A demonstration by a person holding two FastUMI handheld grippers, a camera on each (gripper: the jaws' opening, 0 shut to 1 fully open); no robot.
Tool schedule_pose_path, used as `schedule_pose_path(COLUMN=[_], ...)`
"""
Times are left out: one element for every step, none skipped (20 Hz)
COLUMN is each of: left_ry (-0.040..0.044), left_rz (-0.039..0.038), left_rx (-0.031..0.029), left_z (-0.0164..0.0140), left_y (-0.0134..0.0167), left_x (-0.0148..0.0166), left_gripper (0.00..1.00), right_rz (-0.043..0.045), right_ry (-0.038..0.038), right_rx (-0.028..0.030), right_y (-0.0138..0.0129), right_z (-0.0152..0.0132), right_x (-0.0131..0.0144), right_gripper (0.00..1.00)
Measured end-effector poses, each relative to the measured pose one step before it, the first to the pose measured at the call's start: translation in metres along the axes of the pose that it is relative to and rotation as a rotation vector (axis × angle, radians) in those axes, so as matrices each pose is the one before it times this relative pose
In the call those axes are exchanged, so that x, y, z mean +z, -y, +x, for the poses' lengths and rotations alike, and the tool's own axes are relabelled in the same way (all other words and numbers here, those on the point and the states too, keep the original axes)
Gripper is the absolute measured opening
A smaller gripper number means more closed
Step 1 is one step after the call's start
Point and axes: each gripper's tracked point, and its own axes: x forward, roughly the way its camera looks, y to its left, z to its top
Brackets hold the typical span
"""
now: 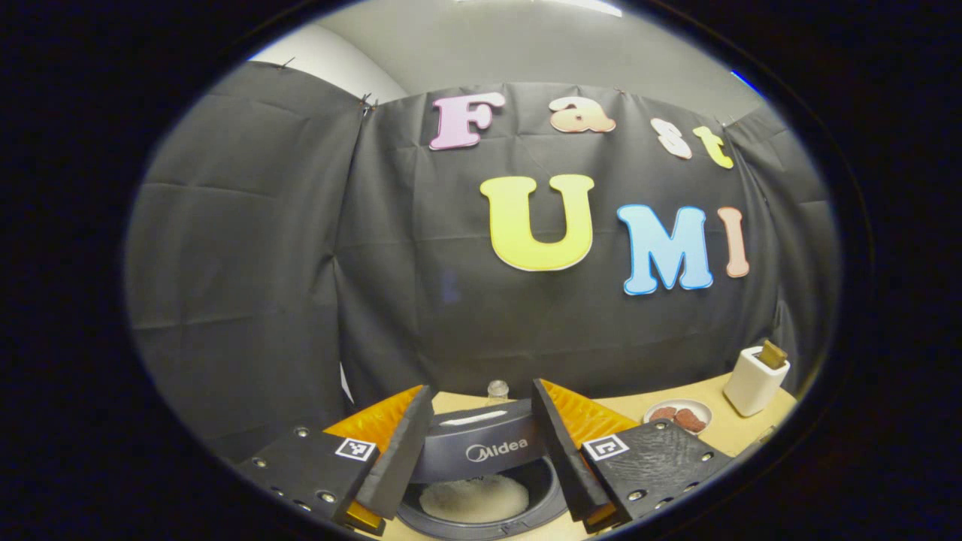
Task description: Close the left gripper, press the button to open the rice cooker; take a wooden spoon from the chopstick holder with the right hand, scoop a spoonful of rice and pour it into the rice cooker, then put the wooden spoon back into the chopstick holder.
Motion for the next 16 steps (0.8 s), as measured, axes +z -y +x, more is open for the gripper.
schedule_pose_path(left_ry=[-0.00903,-0.00939,-0.00803,-0.0085,-0.00757,-0.00731,-0.00735,-0.00943,-0.00934,-0.01012,-0.01068,-0.00944,-0.01144,-0.01513,-0.01449,-0.01178], left_rz=[-0.00168,-0.00215,-0.00147,-0.00124,-0.00138,-0.00087,0.00032,-0.00057,-0.00211,-0.00297,-0.00252,-0.00109,0.00019,-0.00004,0.00228,0.00499], left_rx=[0.00178,0.00128,0.00078,0.00019,0.00045,0.00029,0.0003,0.0003,-0.00028,-0.00028,0.00035,0.00051,0.00022,0.00096,0.0016,0.00157], left_z=[-0.00429,-0.00318,-0.0033,-0.00207,-0.0011,-0.00216,-0.00346,-0.00126,-0.0014,-0.0011,-0.00077,-0.00061,-0.00011,0.00079,-0.00022,0.00049], left_y=[0.00161,0.00159,0.00159,0.00212,0.00546,0.00139,0.00127,0.00008,0.00165,0.00056,0.00168,0.00066,0.00097,0.00058,0.00118,0.00062], left_x=[-0.00627,-0.00515,-0.00533,-0.00562,-0.00455,-0.00569,-0.00549,-0.0051,-0.00608,-0.00559,-0.00751,-0.00646,-0.00718,-0.00867,-0.0087,-0.00779], left_gripper=[0.84,0.86,0.85,0.85,0.85,0.84,0.84,0.84,0.84,0.84,0.84,0.84,0.84,0.84,0.84,0.85], right_rz=[0.00014,0.00068,0.00143,0.00197,0.00071,-0.00177,-0.00206,0.00039,0.00131,0.0001,-0.00017,-0.00121,-0.00211,-0.00254,-0.00127,0.00009], right_ry=[-0.00212,-0.00104,-0.00065,-0.00021,-0.00015,-0.00067,-0.00157,-0.00253,-0.00105,-0.00134,-0.00117,-0.00023,-0.00156,-0.00024,-0.00016,0.00287], right_rx=[0.00341,0.00335,0.00177,0.00352,0.00315,0.0024,0.00186,0.00334,0.00361,0.00142,0.00229,0.00163,0.00132,-0.00003,-0.00151,-0.00213], right_y=[0.00201,0.00216,0.00173,0.00138,0.00095,0.00132,0.00128,0.00002,-0.00014,0.00077,0.00062,0.00004,0.00041,0.00116,0.001,0.00149], right_z=[-0.0013,-0.00065,-0.00096,-0.0008,-0.00177,0.00015,-0.00016,-0.0008,-0.001,0.00021,-0.00017,-0.00117,-0.00028,-0.00018,-0.0009,-0.00063], right_x=[-0.00135,-0.00077,-0.00039,-0.00012,-0.00004,-0.00157,-0.00135,-0.00089,0.00008,-0.00101,0.00015,-0.00056,-0.0002,-0.00042,0.00003,0.00066], right_gripper=[0.98,0.98,0.98,0.98,0.98,0.98,0.98,0.98,0.98,0.98,0.98,0.98,0.98,0.98,0.98,0.98])
